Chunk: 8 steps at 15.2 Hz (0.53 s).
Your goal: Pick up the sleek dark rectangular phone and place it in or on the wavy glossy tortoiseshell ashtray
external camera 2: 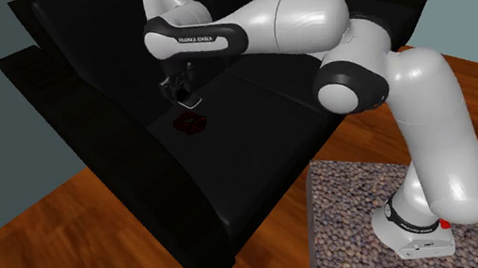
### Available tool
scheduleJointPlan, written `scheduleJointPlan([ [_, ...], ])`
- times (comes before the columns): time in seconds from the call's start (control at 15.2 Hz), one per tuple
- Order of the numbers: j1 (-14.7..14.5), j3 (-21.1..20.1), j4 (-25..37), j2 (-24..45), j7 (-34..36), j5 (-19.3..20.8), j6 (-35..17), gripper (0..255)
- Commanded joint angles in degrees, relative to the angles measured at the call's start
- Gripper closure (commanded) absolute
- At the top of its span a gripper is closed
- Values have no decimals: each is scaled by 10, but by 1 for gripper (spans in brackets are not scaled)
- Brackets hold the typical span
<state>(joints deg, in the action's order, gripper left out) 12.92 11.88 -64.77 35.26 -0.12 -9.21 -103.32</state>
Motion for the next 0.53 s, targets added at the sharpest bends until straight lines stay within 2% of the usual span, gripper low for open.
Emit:
scheduleJointPlan([
  [0.0, 1, -1, 4, 9, -1, -1, -6, 255],
  [0.46, -3, -2, -48, 11, -5, -3, -59, 255],
])
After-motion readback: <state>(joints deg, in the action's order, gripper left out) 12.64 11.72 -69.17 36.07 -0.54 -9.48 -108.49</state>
